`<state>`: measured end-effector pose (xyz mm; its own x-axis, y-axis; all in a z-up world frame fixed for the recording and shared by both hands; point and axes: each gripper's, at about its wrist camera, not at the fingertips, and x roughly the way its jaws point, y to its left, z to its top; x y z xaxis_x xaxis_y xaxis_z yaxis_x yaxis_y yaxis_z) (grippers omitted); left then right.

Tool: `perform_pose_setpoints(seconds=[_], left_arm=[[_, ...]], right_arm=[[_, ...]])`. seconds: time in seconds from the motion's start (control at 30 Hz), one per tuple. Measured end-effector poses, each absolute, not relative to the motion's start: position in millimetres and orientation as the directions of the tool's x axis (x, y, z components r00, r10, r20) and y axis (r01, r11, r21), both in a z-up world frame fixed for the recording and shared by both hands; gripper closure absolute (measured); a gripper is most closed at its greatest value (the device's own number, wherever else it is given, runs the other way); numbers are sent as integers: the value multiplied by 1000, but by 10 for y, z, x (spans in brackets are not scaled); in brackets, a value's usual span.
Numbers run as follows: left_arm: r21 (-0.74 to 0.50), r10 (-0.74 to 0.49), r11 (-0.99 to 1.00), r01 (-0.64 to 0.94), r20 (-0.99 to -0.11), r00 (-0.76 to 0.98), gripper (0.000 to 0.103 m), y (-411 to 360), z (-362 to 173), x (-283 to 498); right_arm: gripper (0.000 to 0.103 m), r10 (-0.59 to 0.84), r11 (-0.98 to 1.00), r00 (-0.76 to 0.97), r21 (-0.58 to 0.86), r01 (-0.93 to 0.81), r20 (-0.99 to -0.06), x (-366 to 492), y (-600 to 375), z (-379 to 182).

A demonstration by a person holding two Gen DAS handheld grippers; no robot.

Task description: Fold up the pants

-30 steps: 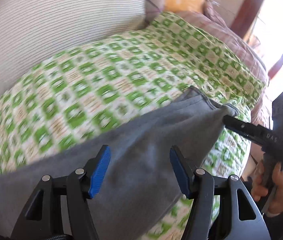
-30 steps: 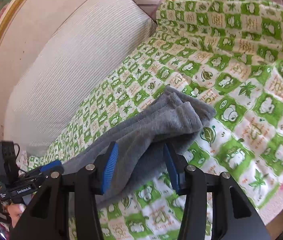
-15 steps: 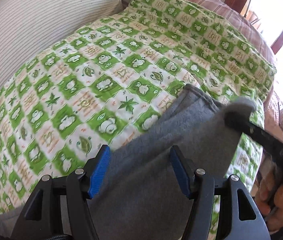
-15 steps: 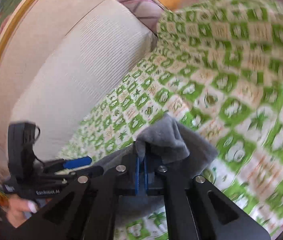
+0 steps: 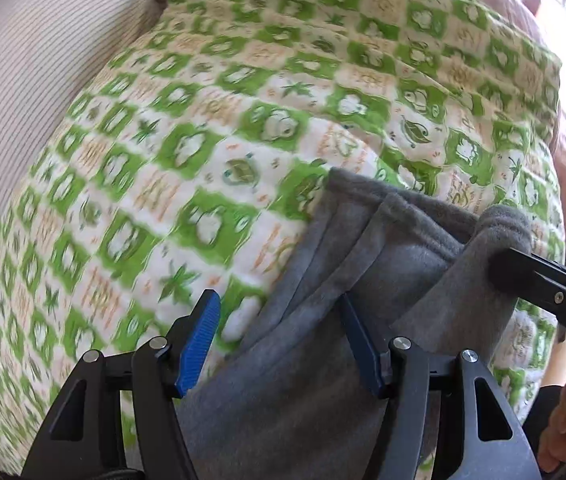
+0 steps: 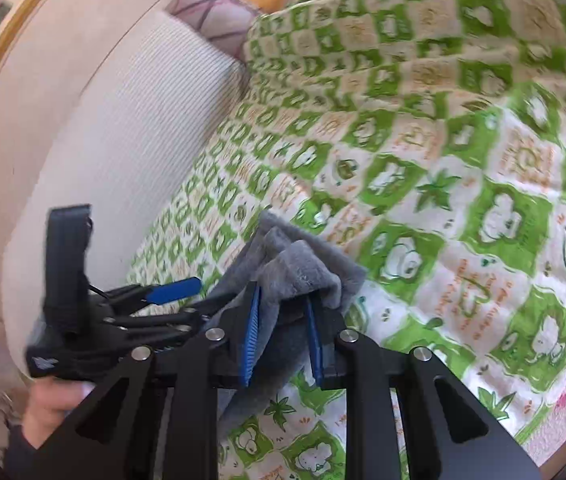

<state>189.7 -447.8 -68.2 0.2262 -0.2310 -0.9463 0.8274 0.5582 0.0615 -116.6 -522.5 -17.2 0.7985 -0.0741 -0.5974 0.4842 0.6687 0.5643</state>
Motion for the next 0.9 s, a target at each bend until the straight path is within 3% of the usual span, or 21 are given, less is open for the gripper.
perform_pose_setpoints(seconds=[0.03,0.13,0.17,0.23,0.33,0.53,0.73,0.9], left_arm=[[68,-237,547,834,-943,233,42,-4521,-686,1879],[8,-278,522,853,-944,178,79,-4692,-679,1869],[20,-283,536,844,-938,201,87,-4724,-629,1887],[15,-301,546,838,-930,212,96,-4770,-532,1913],[-129,-351,490,862,-934,60,87,-4796,-469,1896],[29,-248,417,909,-958,144,86,-4986,-622,1638],[32,-260,443,896,-952,162,82,-5104,-657,1671],[25,-264,396,918,-954,139,88,-4934,-711,1705]], right_arm=[[72,-66,653,800,581,486,-596,-1172,-5253,-194],[68,-54,624,802,607,492,-595,-1191,-5310,-237],[66,-47,620,800,610,493,-598,-1176,-5313,-252],[66,-36,612,799,619,493,-600,-1169,-5316,-272],[62,-21,591,813,649,480,-582,-1193,-5333,-279],[62,-14,559,827,681,473,-563,-1258,-5326,-292],[61,-23,563,823,673,480,-568,-1264,-5293,-275],[58,-25,556,825,678,480,-564,-1285,-5291,-273]])
